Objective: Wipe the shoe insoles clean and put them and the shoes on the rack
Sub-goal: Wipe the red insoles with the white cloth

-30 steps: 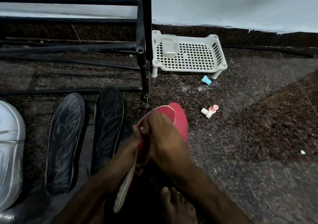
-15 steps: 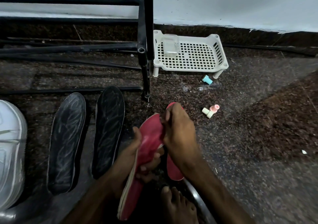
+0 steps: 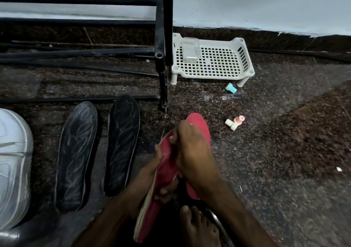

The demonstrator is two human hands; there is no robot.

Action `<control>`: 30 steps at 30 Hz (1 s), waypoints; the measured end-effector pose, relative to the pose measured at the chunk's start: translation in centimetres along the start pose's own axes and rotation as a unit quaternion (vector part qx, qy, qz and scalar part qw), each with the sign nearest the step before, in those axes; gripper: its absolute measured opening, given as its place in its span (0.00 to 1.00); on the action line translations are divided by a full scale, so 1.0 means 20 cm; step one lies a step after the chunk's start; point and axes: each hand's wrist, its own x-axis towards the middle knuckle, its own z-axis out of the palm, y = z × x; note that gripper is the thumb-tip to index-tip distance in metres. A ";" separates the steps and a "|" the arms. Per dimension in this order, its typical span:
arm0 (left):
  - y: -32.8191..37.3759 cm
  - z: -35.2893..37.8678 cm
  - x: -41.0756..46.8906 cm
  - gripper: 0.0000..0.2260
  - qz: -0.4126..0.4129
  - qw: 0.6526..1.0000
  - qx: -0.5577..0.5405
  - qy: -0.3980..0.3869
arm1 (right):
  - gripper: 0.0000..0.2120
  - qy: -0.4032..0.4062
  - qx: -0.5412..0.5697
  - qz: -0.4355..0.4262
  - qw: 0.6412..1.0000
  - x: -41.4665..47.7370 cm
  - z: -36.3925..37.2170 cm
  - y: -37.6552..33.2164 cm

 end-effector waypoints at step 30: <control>-0.03 -0.16 -0.01 0.36 0.001 0.977 -0.084 0.195 | 0.14 -0.101 -0.072 0.090 0.988 0.06 0.31 0.21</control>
